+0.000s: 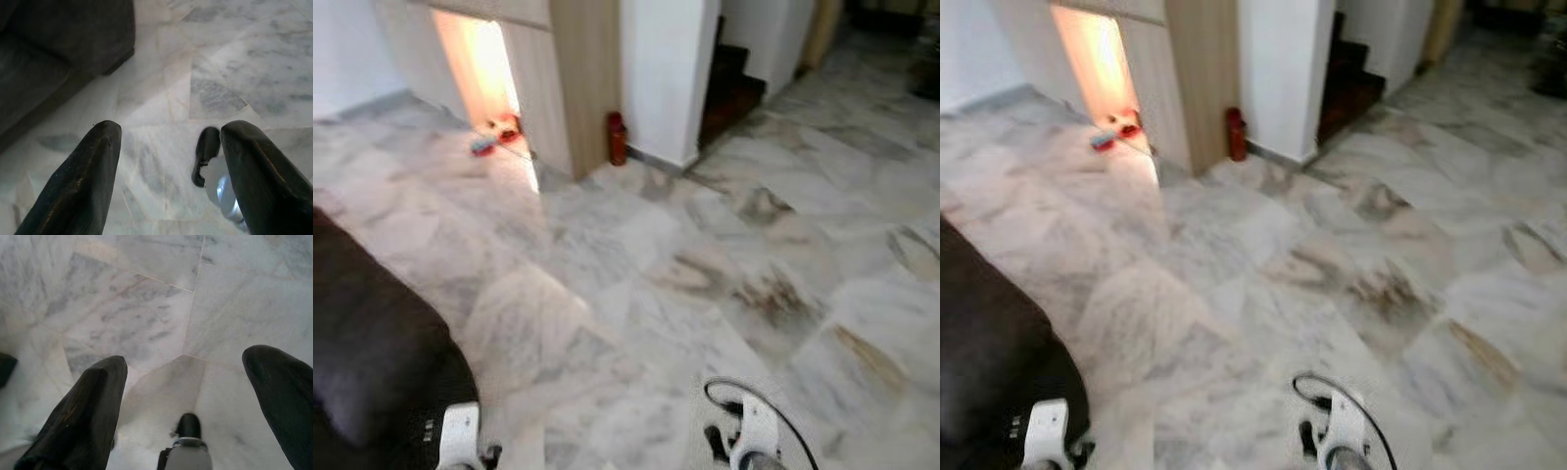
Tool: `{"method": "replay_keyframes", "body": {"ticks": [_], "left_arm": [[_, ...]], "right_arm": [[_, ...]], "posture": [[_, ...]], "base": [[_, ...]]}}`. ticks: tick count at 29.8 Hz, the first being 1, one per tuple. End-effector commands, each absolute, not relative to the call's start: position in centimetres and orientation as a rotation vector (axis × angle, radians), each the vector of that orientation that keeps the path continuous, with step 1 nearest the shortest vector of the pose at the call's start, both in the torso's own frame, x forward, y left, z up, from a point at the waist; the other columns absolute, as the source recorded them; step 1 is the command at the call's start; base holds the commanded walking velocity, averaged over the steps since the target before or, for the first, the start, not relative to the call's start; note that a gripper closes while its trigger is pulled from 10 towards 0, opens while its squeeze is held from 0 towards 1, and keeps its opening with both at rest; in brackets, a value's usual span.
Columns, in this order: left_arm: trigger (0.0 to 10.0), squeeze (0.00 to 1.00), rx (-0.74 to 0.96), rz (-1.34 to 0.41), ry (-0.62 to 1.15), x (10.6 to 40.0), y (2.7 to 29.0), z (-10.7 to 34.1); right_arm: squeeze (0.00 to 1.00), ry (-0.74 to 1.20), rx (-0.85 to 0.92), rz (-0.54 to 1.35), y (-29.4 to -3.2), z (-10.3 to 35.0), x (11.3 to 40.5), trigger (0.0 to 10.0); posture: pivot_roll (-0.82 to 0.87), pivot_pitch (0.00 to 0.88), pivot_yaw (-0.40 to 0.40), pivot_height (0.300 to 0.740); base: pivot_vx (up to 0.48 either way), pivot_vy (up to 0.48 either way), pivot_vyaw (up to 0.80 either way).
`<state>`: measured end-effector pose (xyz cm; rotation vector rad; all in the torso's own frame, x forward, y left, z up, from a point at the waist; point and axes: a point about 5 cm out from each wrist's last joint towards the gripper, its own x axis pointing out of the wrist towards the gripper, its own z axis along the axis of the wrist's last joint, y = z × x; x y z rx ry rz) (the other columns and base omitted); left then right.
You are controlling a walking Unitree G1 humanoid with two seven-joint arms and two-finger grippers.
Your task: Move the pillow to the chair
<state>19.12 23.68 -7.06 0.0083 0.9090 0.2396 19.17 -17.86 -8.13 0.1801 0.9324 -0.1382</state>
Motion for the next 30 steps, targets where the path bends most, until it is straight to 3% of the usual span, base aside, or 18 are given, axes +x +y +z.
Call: {"method": "replay_keyframes", "body": {"ticks": [1, 30], "left_arm": [[10.0, 0.00, 0.021, 0.248, 0.931, 18.52, 24.14, -7.26], [10.0, 0.00, 0.000, 0.259, 0.913, 19.19, 23.94, -6.99]], "right_arm": [[0.00, 0.927, 0.189, -0.125, -17.15, -8.03, 19.52, 10.0], [0.00, 0.917, 0.185, -0.142, -17.54, -7.81, 19.89, 10.0]], "posture": [[-0.02, 0.000, -0.012, 0.740], [-0.01, 0.000, -0.034, 0.740]], "base": [[0.000, 0.000, 0.80], [0.000, 0.000, 0.80]]}}
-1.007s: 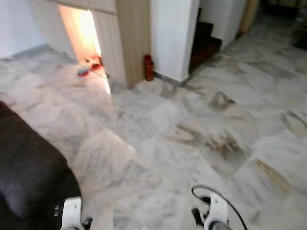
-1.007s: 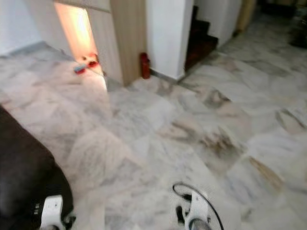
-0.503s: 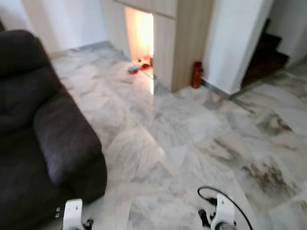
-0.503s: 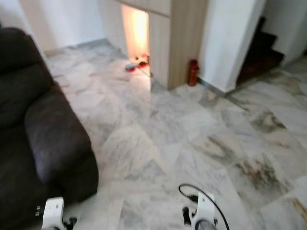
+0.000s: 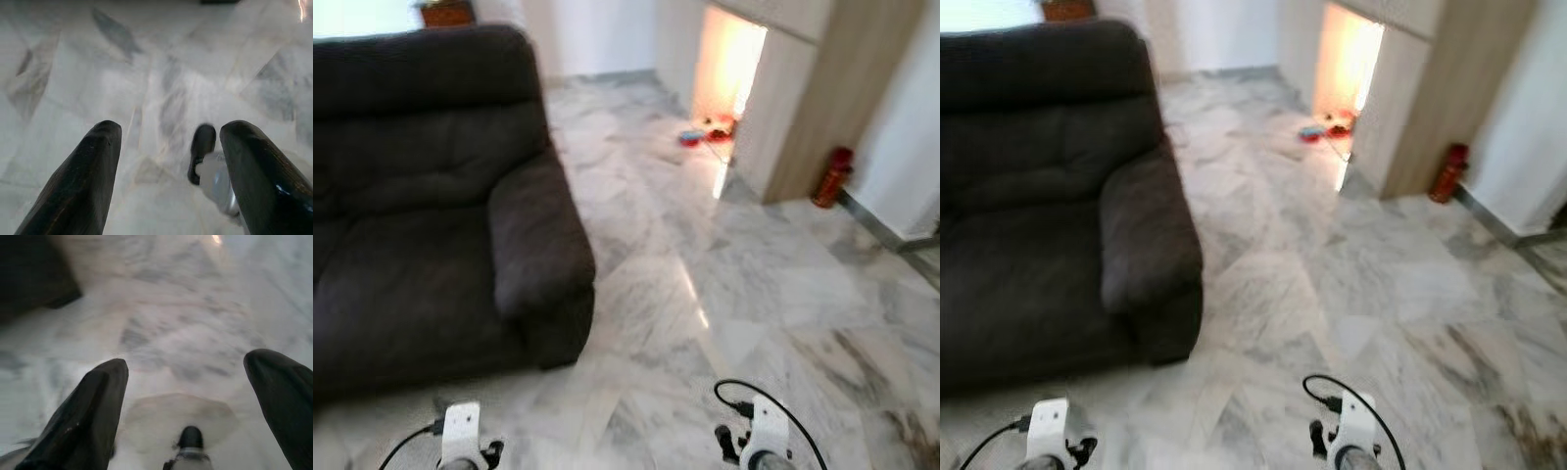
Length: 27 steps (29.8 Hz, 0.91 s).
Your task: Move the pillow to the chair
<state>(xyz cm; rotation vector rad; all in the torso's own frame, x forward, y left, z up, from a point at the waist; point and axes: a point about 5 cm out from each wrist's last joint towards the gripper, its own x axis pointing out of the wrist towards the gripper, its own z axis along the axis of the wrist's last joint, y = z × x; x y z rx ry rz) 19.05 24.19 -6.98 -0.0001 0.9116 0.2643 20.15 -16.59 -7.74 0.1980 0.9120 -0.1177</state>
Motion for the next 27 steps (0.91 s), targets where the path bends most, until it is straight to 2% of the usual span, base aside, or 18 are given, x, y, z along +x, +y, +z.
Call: {"method": "replay_keyframes", "body": {"ticks": [1, 27], "left_arm": [[10.0, 0.00, 0.000, 0.260, 0.913, 19.20, 23.94, -6.98], [10.0, 0.00, 0.004, 0.265, 0.910, 19.26, 24.05, -6.92]], "right_arm": [[0.00, 0.917, 0.184, -0.141, -17.55, -7.80, 19.90, 10.0], [0.00, 0.919, 0.191, -0.149, -17.49, -7.81, 19.90, 10.0]], "posture": [[-0.01, 0.000, -0.035, 0.740], [-0.01, 0.000, -0.035, 0.740]], "base": [[0.000, 0.000, 0.80], [0.000, 0.000, 0.77]]}}
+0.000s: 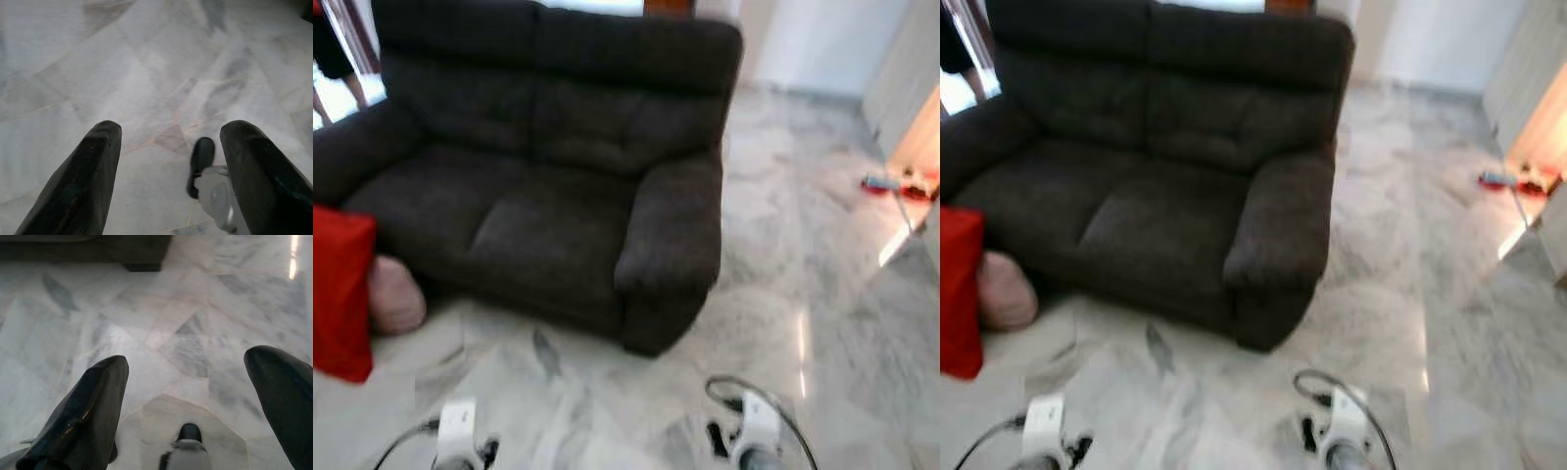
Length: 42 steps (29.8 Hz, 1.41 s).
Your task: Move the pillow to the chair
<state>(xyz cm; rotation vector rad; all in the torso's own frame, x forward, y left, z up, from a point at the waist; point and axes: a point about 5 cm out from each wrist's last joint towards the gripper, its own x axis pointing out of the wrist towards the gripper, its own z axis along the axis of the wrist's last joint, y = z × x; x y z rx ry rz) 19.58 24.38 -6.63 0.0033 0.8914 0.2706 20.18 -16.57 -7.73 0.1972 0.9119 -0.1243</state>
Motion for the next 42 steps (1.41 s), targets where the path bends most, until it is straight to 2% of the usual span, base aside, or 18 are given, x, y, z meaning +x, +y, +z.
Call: {"method": "replay_keyframes", "body": {"ticks": [1, 13, 22, 38, 42], "left_arm": [[10.0, 0.00, 0.005, 0.264, 0.911, 19.26, 24.04, -6.92], [10.0, 0.00, 0.000, 0.267, 0.910, 19.19, 23.89, -7.00], [10.0, 0.00, 0.007, 0.263, 0.913, 19.16, 23.89, -7.02], [10.0, 0.00, -0.003, 0.270, 0.911, 19.06, 24.09, -7.01], [10.0, 0.00, 0.005, 0.270, 0.918, 19.09, 24.15, -6.99]], "right_arm": [[0.00, 0.920, 0.196, -0.149, -17.47, -7.83, 19.88, 10.0], [0.00, 0.928, 0.180, -0.143, -17.65, -7.87, 19.78, 10.0], [0.00, 0.926, 0.173, -0.141, -17.70, -7.86, 19.78, 10.0], [0.00, 0.917, 0.229, -0.167, -17.42, -7.94, 19.65, 10.0], [0.00, 0.914, 0.234, -0.169, -17.37, -7.90, 19.73, 10.0]], "posture": [[-0.01, 0.000, -0.036, 0.740], [-0.01, 0.000, -0.043, 0.740], [-0.01, 0.000, -0.043, 0.740], [-0.01, 0.000, -0.030, 0.740], [-0.01, 0.000, -0.029, 0.740]], "base": [[0.000, 0.000, 0.00], [0.000, 0.000, 0.00], [0.000, 0.000, 0.74], [0.000, 0.000, 0.00], [0.000, 0.321, 0.00]]}}
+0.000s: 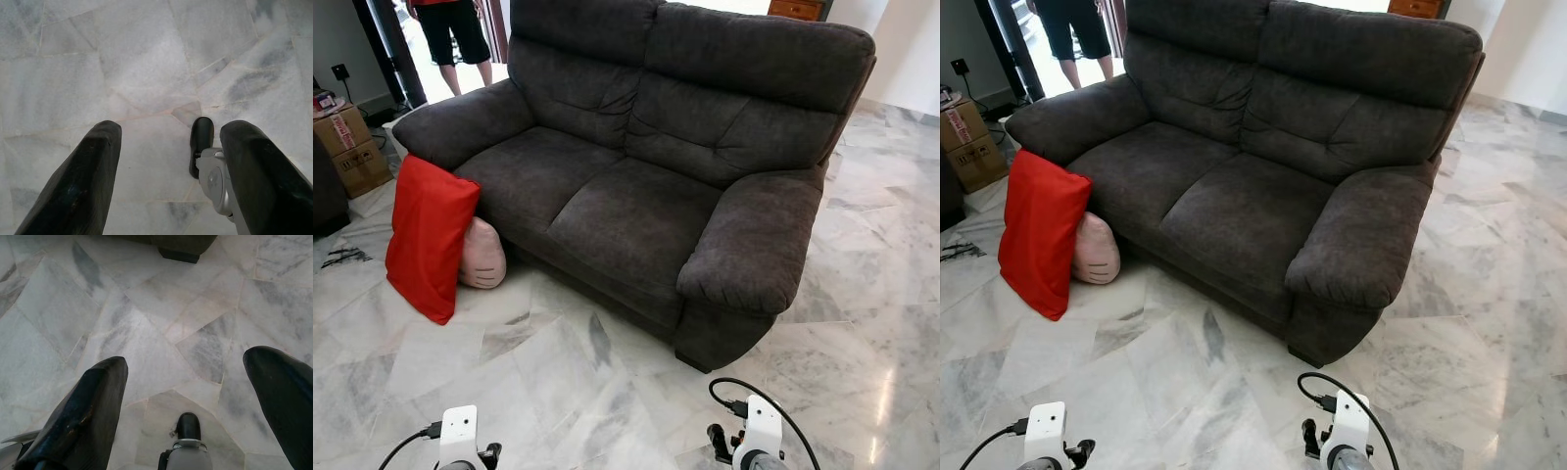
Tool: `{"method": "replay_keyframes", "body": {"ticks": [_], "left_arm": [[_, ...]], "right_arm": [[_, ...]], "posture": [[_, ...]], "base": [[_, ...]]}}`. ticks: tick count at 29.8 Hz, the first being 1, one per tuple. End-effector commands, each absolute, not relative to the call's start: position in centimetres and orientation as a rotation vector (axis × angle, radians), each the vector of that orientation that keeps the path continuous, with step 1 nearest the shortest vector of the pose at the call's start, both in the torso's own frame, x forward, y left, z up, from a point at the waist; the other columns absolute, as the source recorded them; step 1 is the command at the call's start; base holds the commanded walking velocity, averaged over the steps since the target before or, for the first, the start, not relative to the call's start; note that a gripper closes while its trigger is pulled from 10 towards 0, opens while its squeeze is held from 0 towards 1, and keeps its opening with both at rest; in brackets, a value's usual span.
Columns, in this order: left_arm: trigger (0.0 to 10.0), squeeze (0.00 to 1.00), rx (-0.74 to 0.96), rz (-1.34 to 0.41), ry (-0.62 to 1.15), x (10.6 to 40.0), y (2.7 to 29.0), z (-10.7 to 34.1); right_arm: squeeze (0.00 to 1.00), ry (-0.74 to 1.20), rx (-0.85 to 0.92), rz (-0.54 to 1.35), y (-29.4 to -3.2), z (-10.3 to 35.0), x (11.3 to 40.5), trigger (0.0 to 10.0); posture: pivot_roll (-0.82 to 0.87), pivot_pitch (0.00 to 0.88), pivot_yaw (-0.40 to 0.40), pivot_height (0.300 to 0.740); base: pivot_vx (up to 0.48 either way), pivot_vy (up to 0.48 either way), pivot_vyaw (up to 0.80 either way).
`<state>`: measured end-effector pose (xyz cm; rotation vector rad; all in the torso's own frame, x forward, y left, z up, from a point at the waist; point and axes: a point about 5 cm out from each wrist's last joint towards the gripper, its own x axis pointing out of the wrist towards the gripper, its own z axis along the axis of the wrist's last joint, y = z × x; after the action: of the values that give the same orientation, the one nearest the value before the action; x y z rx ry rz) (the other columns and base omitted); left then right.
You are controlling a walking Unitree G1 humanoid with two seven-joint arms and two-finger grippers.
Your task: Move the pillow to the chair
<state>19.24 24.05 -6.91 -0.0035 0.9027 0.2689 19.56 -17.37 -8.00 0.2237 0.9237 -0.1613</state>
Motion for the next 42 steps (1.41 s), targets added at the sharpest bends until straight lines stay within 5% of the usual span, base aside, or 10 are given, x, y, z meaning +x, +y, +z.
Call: {"method": "replay_keyframes", "body": {"ticks": [1, 42], "left_arm": [[10.0, 0.00, 0.005, 0.271, 0.918, 19.09, 24.14, -6.99], [10.0, 0.00, -0.001, 0.271, 0.929, 19.00, 24.01, -7.10]], "right_arm": [[0.00, 0.914, 0.234, -0.169, -17.37, -7.90, 19.73, 10.0], [0.00, 0.907, 0.226, -0.179, -17.57, -7.87, 19.72, 10.0]], "posture": [[-0.01, 0.000, -0.029, 0.740], [-0.01, 0.000, -0.030, 0.740]], "base": [[0.000, 0.334, 0.00], [0.000, 0.399, -0.08]]}}
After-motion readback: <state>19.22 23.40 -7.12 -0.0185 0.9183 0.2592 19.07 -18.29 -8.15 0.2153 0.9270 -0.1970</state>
